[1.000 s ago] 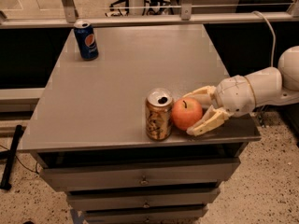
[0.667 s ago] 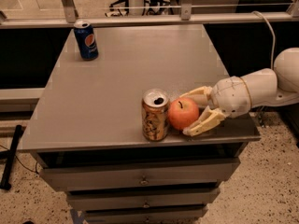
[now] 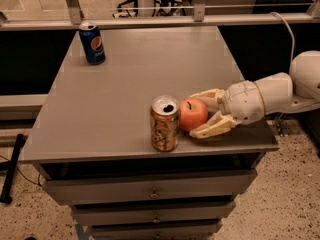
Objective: Move apple near orange can
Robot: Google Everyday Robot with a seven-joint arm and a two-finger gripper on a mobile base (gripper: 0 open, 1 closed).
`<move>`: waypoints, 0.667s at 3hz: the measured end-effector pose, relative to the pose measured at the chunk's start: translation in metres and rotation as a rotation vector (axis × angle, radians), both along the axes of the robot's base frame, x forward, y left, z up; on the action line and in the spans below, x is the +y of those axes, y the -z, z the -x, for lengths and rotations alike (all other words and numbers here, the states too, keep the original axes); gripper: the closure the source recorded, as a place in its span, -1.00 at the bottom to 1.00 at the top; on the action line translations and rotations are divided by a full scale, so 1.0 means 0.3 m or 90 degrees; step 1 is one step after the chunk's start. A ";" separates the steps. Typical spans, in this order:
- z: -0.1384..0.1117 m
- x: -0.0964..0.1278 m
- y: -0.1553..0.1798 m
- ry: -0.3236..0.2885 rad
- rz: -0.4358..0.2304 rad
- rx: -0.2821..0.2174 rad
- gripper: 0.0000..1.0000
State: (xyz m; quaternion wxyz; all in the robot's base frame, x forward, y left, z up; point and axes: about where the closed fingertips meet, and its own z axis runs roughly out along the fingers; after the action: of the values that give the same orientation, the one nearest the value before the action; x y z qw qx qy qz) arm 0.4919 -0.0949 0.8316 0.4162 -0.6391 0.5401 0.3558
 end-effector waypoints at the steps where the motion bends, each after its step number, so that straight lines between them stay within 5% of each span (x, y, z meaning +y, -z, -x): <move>1: -0.002 -0.004 -0.005 0.004 0.002 -0.005 -1.00; 2: -0.002 -0.009 -0.008 0.006 0.003 -0.007 -1.00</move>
Offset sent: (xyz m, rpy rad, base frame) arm 0.0010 -0.0114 0.0052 -0.0134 -0.0193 -0.0291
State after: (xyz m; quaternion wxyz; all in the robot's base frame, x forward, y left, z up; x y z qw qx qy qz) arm 0.4925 -0.0975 0.8339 0.4191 -0.6396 0.5417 0.3490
